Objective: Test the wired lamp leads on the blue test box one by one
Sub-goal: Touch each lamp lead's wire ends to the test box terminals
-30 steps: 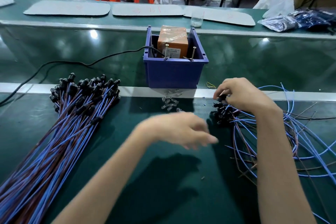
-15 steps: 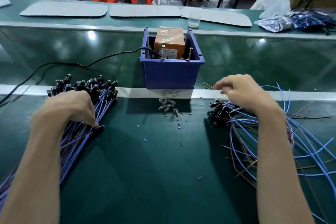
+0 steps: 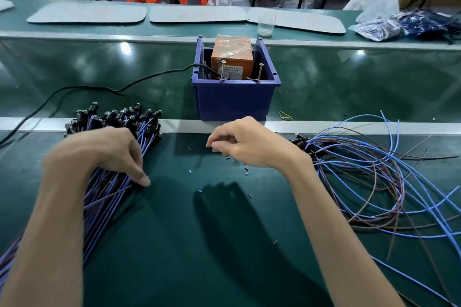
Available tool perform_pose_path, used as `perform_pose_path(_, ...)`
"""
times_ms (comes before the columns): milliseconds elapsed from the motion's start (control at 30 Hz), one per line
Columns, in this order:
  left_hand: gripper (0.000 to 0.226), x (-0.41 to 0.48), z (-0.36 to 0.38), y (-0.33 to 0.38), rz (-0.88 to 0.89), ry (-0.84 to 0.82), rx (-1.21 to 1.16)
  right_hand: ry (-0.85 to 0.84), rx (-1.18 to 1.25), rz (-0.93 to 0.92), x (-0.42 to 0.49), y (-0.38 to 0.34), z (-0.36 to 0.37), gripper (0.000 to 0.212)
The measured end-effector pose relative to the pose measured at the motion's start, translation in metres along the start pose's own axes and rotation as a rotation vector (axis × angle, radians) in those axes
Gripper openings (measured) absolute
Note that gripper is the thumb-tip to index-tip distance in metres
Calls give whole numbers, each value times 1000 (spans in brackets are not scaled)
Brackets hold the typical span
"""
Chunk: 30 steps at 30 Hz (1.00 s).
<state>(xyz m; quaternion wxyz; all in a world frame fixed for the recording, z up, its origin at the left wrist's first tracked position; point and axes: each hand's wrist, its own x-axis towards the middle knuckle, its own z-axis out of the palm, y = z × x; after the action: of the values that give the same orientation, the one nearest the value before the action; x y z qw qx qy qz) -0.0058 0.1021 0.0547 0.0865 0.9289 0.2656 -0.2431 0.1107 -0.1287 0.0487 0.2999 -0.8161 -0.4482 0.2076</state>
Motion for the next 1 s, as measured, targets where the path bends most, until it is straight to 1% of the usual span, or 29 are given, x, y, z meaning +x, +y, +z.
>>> perform_pose_path(67, 24, -1, 4, 8, 4, -102, 52, -26, -8, 3, -1, -2, 2, 20)
perform_pose_path(100, 22, 0, 6, 11, 3, -125, 62, -33, -9, 2, -1, -3, 2, 20)
perform_pose_path(200, 18, 3, 9, 15, 28, -136, 75, -37, -12, -5, -3, -3, 2, 20)
perform_pose_path(267, 21, 3, 7, 14, 104, -95, 55, -36, -7, -7, -3, -2, 1, 20)
perform_pose_path(333, 20, 0, 1, 12, 241, 46, -30, -42, 33, -7, -4, -4, 3, 20)
perform_pose_path(367, 19, -3, -3, 12, 317, 159, -103, -52, 66, -14, -3, -5, 5, 20)
perform_pose_path(433, 17, -12, -9, 19, 488, 388, -327, -71, 147, -43, 0, -10, 12, 23)
perform_pose_path(467, 15, -18, -11, 26, 590, 457, -453, -85, 229, -64, 1, -12, 15, 23)
perform_pose_path(500, 11, -25, -13, 37, 687, 489, -557, -107, 359, -86, 2, -15, 18, 22)
perform_pose_path(567, 3, -35, -13, 58, 802, 496, -700, -133, 714, -150, 2, -20, 22, 18)
perform_pose_path(633, 7, -40, -12, 74, 827, 490, -840, -77, 1015, -183, 0, -21, 21, 20)
perform_pose_path(667, 10, -42, -11, 79, 835, 502, -904, -30, 1116, -178, -1, -22, 19, 24)
perform_pose_path(767, 17, -47, -14, 88, 848, 590, -1123, 124, 1283, -145, 2, -23, 13, 29)
perform_pose_path(800, 23, -48, -14, 90, 844, 565, -1179, 179, 1302, -139, 2, -23, 11, 30)
perform_pose_path(833, 34, -51, -14, 93, 824, 466, -1198, 235, 1311, -134, 3, -24, 8, 31)
perform_pose_path(867, 48, -53, -13, 98, 774, 310, -1154, 288, 1318, -122, 3, -24, 4, 31)
perform_pose_path(900, 65, -55, -9, 106, 696, 150, -1050, 332, 1333, -106, 2, -23, 1, 33)
perform_pose_path(933, 82, -54, -4, 114, 603, 37, -935, 372, 1335, -94, 0, -23, -4, 34)
perform_pose_path(967, 92, -52, 3, 122, 509, 8, -892, 413, 1318, -87, -1, -23, -9, 36)
perform_pose_path(1000, 93, -49, 8, 131, 442, 50, -951, 464, 1287, -84, -3, -23, -14, 39)
